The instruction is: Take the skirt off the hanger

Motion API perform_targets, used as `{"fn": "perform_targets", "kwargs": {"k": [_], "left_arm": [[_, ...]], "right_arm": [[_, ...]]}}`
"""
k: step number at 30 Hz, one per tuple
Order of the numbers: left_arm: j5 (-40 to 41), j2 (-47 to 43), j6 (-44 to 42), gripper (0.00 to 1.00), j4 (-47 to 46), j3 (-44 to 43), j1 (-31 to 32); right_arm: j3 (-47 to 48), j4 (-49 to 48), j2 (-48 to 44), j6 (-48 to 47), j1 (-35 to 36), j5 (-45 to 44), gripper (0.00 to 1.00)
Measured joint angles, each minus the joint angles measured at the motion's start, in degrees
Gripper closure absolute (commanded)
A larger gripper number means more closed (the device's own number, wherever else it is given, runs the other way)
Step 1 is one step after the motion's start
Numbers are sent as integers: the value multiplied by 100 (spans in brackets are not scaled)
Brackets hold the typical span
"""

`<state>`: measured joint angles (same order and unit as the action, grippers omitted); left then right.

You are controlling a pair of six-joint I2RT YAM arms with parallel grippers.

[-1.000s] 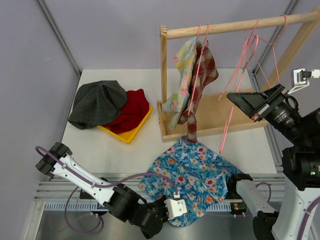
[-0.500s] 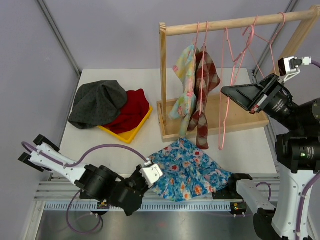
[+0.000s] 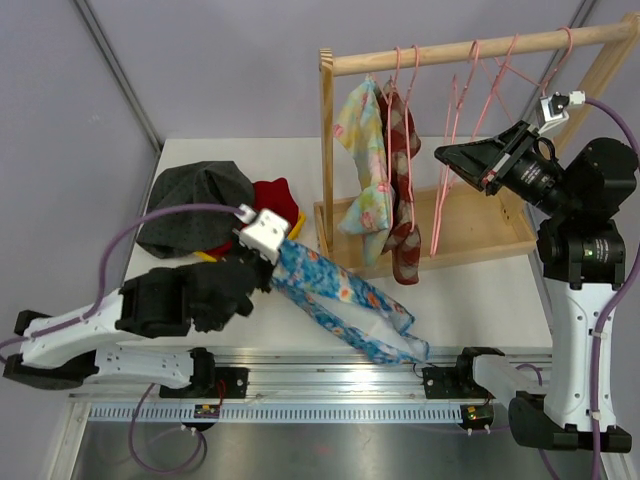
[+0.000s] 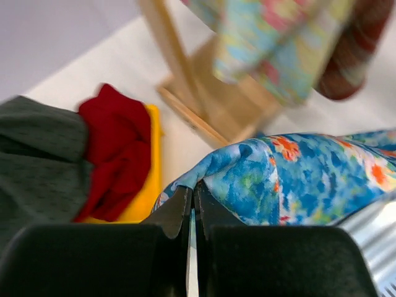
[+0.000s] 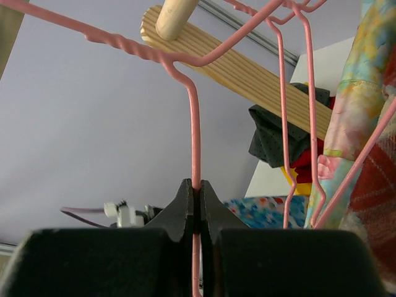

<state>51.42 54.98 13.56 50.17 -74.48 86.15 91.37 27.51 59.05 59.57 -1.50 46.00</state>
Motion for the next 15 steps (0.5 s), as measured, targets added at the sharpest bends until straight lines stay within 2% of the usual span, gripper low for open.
{"fn": "perform_targets", "kwargs": {"k": [8, 11, 15], "left_arm": [[-647, 234, -1794, 100, -863, -1792, -2614], [-1054, 673, -2059, 100, -986, -2520, -3545], [-1989, 1615, -2168, 100, -979, -3779, -4848]], "right_arm": [[328, -291, 651, -166, -33, -2, 100], [433, -435, 1095, -160, -197, 7, 100], [413, -673, 1502, 72, -614, 120, 100]]}}
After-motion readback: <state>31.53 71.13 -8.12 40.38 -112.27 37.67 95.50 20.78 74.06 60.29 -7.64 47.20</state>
